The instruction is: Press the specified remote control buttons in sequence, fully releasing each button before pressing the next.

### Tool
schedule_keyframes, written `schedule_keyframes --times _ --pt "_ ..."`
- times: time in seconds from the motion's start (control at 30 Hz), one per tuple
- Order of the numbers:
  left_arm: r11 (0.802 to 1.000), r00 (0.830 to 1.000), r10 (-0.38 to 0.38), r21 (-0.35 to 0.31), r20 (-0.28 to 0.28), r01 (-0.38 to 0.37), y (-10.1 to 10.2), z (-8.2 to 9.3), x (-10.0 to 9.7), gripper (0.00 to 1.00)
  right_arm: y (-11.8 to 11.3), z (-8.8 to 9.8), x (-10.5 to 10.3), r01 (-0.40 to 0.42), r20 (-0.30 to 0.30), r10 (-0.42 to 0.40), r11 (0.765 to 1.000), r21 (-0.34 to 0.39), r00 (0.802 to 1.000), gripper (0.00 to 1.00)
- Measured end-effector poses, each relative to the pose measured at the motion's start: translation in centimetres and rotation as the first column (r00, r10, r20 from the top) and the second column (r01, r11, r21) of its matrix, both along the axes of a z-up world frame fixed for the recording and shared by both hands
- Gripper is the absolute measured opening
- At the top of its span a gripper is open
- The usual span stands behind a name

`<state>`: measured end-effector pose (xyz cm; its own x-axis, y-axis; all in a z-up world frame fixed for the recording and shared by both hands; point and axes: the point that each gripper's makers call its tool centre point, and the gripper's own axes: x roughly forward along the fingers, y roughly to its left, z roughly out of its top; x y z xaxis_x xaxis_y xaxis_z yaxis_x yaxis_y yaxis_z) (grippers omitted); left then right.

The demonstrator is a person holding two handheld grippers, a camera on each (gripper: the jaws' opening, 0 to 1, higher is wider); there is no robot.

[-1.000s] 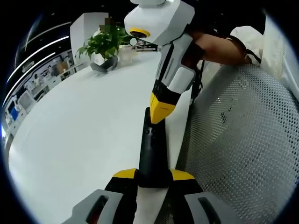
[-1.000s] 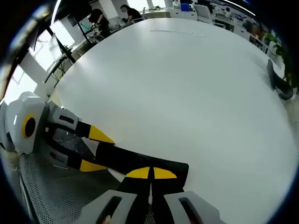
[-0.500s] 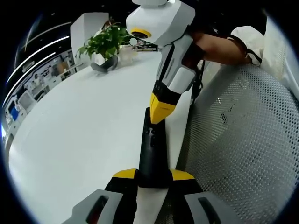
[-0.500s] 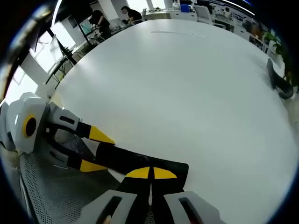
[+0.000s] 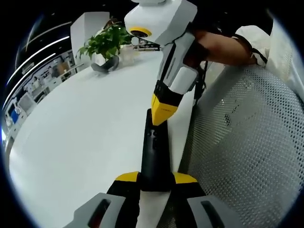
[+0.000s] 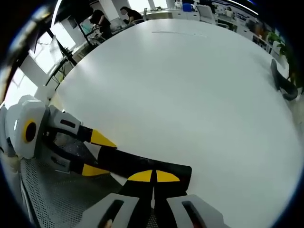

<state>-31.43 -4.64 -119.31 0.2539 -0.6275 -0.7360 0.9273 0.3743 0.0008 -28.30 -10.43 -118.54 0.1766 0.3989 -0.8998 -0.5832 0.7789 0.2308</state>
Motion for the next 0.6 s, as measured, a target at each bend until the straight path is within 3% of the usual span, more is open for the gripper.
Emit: schedule_keyframes --times 0.27,0.4,0.6 --pt "0.999 0.999 -0.041 0.001 0.004 0.041 -0.5 0.0 -0.5 0.24 1.4 0.7 0.1 -0.015 0.006 0.014 0.996 0.093 1.000 0.00" --pt "0.999 0.999 -0.042 -0.004 0.005 0.042 -0.5 0.1 -0.4 0.24 1.5 0.4 0.0 -0.059 0.026 0.058 0.997 0.058 0.998 0.00" --pt "0.999 0.999 -0.049 -0.006 0.006 0.049 -0.6 0.0 -0.4 0.24 1.8 0.2 -0.3 -0.070 0.000 0.070 0.995 0.071 0.998 0.00"
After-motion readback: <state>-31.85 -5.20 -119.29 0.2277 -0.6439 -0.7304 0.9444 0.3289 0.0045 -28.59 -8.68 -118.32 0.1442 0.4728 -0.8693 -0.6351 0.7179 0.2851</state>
